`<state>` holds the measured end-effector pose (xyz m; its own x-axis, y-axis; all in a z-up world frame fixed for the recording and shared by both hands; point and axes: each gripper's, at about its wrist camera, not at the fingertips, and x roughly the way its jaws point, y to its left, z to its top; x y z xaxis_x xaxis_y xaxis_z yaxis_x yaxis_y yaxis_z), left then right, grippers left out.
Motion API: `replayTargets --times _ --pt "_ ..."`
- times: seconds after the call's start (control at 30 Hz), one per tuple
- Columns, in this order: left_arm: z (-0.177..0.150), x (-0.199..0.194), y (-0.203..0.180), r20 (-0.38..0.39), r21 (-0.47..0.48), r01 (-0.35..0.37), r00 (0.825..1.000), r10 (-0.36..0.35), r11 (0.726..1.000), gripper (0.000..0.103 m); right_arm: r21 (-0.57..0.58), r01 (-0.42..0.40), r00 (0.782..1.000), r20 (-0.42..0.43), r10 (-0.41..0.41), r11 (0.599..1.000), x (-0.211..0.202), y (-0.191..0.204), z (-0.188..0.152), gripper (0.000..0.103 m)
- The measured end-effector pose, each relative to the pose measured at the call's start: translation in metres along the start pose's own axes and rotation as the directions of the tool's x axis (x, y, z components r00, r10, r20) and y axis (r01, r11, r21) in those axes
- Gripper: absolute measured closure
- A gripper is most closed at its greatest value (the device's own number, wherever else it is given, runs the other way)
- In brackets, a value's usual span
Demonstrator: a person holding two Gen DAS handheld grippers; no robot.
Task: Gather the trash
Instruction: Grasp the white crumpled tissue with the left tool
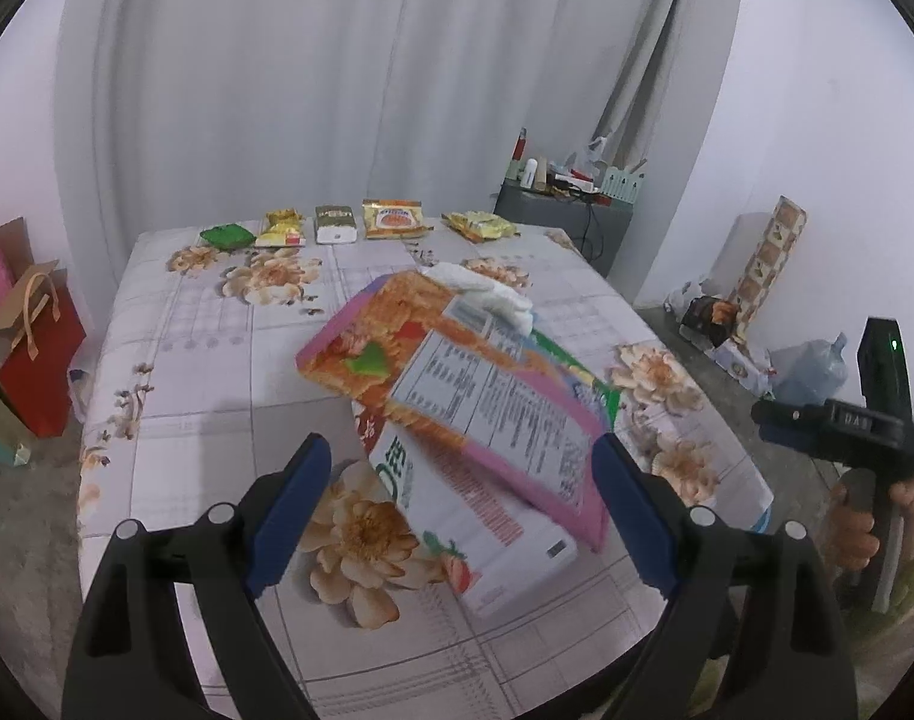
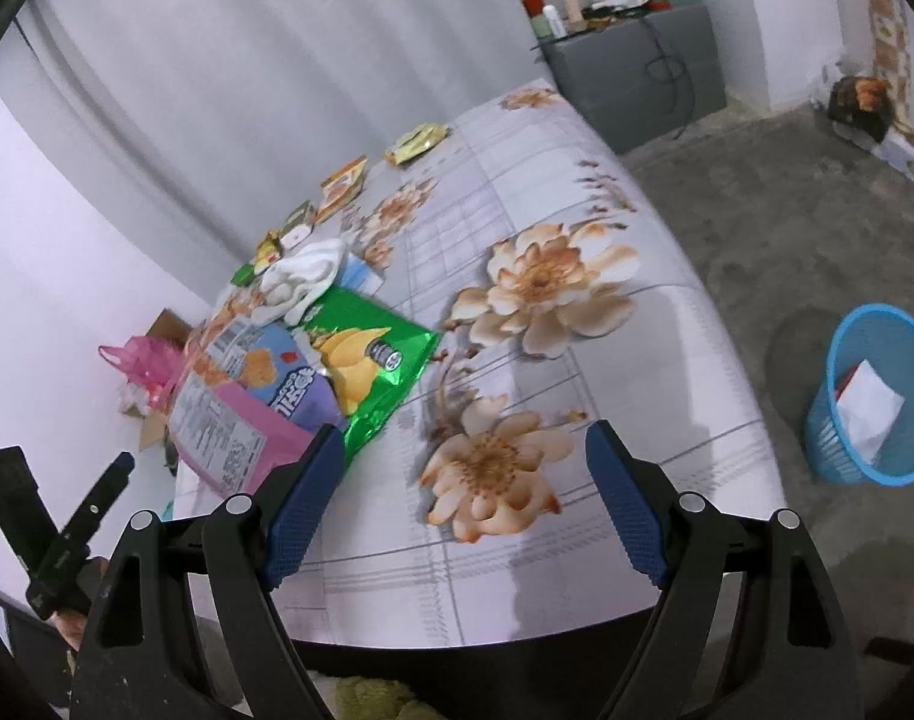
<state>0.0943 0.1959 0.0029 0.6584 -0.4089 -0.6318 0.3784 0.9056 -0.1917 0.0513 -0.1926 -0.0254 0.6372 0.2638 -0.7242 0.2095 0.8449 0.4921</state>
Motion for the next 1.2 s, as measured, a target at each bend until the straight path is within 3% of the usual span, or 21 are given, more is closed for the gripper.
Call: replayTargets --times 0.13,0.27,0.43,0.6,0.7,0.87,1.0,1.13,1.2 --pt "-0.004 0.010 0.005 -0.015 -0.018 0.007 1.000 -0.008 1.000 0.017 0.003 -0.037 0.999 -0.027 0.037 0.999 0.010 0.008 0.009 0.024" --pt "0.007 0.009 0.011 0.020 -0.023 0.022 1.000 -0.022 0.999 0.017 -0.040 -0.063 0.998 -0.034 0.062 0.997 0.020 0.028 0.028 0.024" --pt "0.057 0.011 0.018 0.071 0.036 0.050 0.996 -0.052 0.998 0.017 -0.059 -0.109 0.993 -0.042 0.106 0.992 0.036 0.052 0.051 0.025" --pt "0.119 0.062 0.019 -0.080 0.117 0.078 0.994 -0.069 0.990 0.017 -0.049 -0.130 0.990 -0.065 0.127 0.990 0.055 0.059 0.062 0.027" --pt "0.143 0.108 0.017 -0.197 0.143 0.092 0.978 -0.062 0.986 0.017 -0.014 -0.147 0.986 -0.086 0.145 0.989 0.069 0.056 0.075 0.032" --pt "0.160 0.179 0.010 -0.369 0.153 0.144 0.926 -0.079 0.978 0.027 0.063 -0.177 0.977 -0.112 0.183 0.982 0.087 0.049 0.095 0.035" --pt "0.161 0.214 -0.002 -0.448 0.207 0.155 0.893 -0.047 0.966 0.033 0.074 -0.185 0.973 -0.125 0.193 0.980 0.097 0.050 0.100 0.035" --pt "0.157 0.241 -0.008 -0.514 0.222 0.150 0.858 -0.015 0.963 0.050 0.086 -0.191 0.969 -0.142 0.202 0.978 0.107 0.049 0.100 0.035" --pt "0.155 0.245 -0.007 -0.517 0.216 0.149 0.856 -0.017 0.965 0.056 0.096 -0.193 0.968 -0.146 0.206 0.976 0.109 0.046 0.099 0.035"
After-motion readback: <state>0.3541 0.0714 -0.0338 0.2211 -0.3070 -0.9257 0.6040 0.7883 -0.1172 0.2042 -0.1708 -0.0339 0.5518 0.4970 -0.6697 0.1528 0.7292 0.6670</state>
